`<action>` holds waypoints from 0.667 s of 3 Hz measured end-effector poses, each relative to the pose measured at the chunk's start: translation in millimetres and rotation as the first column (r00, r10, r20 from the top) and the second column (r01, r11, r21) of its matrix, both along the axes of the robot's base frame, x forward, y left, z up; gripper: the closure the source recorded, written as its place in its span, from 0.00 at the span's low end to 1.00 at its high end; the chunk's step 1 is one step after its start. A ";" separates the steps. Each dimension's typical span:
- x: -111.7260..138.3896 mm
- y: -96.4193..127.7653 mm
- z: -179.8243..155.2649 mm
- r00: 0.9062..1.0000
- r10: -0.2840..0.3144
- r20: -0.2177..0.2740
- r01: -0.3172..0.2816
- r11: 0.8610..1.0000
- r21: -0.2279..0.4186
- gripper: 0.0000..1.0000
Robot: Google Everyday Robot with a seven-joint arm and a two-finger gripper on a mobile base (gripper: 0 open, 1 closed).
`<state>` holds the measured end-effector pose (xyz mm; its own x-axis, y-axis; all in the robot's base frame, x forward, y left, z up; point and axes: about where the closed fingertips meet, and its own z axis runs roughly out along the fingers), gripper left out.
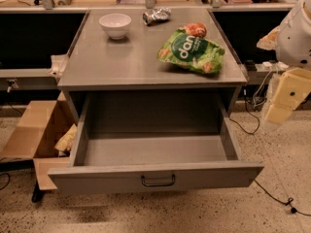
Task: Close top drawer
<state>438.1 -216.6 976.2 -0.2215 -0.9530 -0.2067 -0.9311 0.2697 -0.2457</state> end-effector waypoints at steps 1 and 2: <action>-0.1 1.3 -0.7 1.000 0.002 0.009 -0.002 1.000 0.000 0.00; -12.4 14.4 -52.3 0.997 0.075 -0.009 -0.074 0.995 0.060 0.00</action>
Offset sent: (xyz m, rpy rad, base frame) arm -0.0217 0.0172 -0.1194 0.1088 0.0756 0.1270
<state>425.7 -202.2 923.9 -0.1529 -0.9530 -0.2615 -0.9517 0.2133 -0.2210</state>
